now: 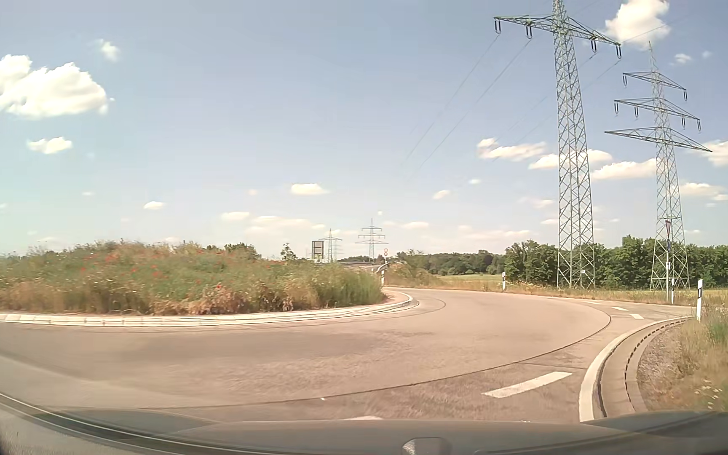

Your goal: Follow the waypoints while adhering to traffic rules and regulations

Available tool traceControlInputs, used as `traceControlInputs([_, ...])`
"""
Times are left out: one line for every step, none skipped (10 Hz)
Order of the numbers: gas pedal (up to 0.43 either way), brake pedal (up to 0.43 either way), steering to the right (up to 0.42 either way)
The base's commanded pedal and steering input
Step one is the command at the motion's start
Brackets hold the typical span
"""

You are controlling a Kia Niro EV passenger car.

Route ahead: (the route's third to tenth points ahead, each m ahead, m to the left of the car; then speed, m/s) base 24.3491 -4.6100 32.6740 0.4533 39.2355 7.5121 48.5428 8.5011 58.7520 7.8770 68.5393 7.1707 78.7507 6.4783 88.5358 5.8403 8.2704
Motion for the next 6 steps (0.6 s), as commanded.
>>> traceControlInputs([0.0,0.079,0.152])
traceControlInputs([0.0,0.073,0.152])
traceControlInputs([0.0,0.043,0.15])
traceControlInputs([0.0,0.03,0.145])
traceControlInputs([0.0,0.03,0.135])
traceControlInputs([0.0,0.03,0.117])
